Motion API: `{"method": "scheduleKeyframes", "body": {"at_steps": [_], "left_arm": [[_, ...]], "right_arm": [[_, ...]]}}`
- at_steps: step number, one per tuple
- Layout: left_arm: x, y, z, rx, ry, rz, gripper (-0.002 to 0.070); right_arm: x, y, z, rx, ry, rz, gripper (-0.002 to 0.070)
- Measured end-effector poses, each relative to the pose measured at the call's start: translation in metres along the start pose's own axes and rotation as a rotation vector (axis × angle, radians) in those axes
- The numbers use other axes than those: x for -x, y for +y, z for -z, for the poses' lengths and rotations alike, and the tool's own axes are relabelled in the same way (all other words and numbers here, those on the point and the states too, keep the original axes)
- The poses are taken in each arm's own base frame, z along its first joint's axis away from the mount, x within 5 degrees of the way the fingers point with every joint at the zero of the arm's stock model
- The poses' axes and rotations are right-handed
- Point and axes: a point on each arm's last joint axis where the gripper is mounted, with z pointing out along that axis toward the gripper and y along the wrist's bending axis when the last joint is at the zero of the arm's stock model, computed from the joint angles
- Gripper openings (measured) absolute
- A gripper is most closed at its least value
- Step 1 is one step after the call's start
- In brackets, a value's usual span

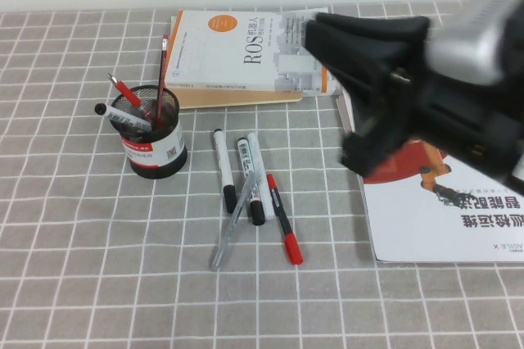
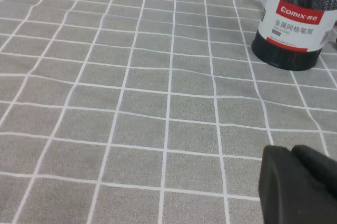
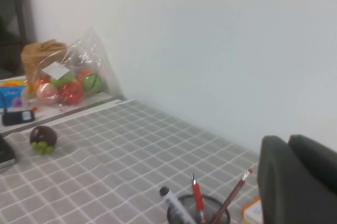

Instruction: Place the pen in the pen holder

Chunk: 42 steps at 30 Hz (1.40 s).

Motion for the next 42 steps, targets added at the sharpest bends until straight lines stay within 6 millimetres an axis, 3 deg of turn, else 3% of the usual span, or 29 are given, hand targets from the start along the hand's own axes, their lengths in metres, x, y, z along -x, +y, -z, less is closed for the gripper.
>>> {"method": "scheduleKeyframes", "body": {"at_steps": [8,15,19,26,33,42], "left_arm": [[0.000,0.000,0.000,0.000,0.000,0.000,-0.0005],[0.000,0.000,0.000,0.000,0.000,0.000,-0.0005],[0.000,0.000,0.000,0.000,0.000,0.000,-0.0005],[0.000,0.000,0.000,0.000,0.000,0.000,-0.0005],[0.000,0.000,0.000,0.000,0.000,0.000,-0.0005],[0.000,0.000,0.000,0.000,0.000,0.000,-0.0005]], "right_arm": [[0.016,0.003,0.043,-0.018,0.016,0.002,-0.0012],[-0.006,-0.011,0.060,-0.179,0.322,0.012,-0.0013],[-0.007,-0.018,0.092,-0.285,0.484,0.078,-0.0012],[0.012,-0.015,0.162,-0.323,0.438,0.138,-0.0013],[-0.022,-0.007,0.207,-0.324,0.318,0.025,-0.0013],[-0.082,-0.014,0.224,-0.626,0.048,-0.106,-0.0013]]}}
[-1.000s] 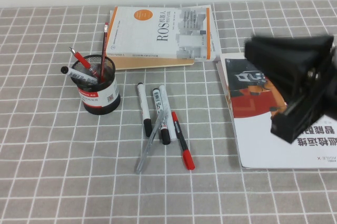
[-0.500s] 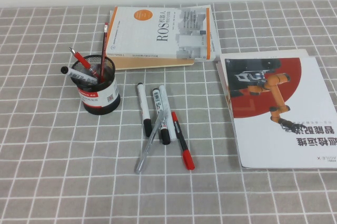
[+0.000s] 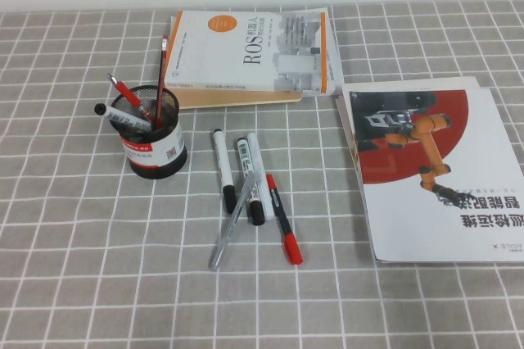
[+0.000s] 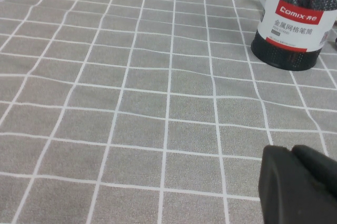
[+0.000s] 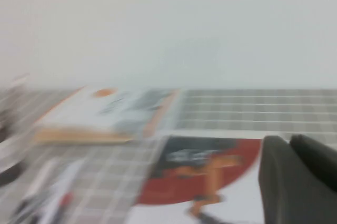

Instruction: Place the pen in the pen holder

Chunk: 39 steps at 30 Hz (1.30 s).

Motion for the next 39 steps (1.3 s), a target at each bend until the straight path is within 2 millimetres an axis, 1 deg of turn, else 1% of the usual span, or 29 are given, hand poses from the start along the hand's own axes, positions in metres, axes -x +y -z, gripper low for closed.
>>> {"method": "scheduleKeyframes", "body": {"at_steps": [4,7,12,17,19,25,28,39], "left_arm": [[0.000,0.000,0.000,0.000,0.000,0.000,-0.0005],[0.000,0.000,0.000,0.000,0.000,0.000,-0.0005],[0.000,0.000,0.000,0.000,0.000,0.000,-0.0005],[0.000,0.000,0.000,0.000,0.000,0.000,-0.0005],[0.000,0.000,0.000,0.000,0.000,0.000,-0.0005],[0.000,0.000,0.000,0.000,0.000,0.000,-0.0005],[0.000,0.000,0.000,0.000,0.000,0.000,-0.0005],[0.000,0.000,0.000,0.000,0.000,0.000,-0.0005]], "right_arm": [[-0.022,-0.010,-0.003,-0.138,-0.025,-0.043,-0.0013],[-0.030,-0.014,-0.004,-0.189,-0.029,-0.069,-0.0012],[-0.041,-0.017,-0.005,-0.207,-0.006,-0.073,-0.0013],[-0.068,-0.020,-0.002,-0.214,0.028,-0.066,-0.0013],[-0.075,-0.021,-0.001,-0.220,0.059,-0.080,-0.0013],[-0.087,-0.023,0.000,-0.246,0.181,-0.107,-0.0012],[-0.095,-0.023,0.003,-0.260,0.269,-0.138,-0.0013],[-0.097,-0.022,0.003,-0.256,0.289,-0.176,-0.0013]]}}
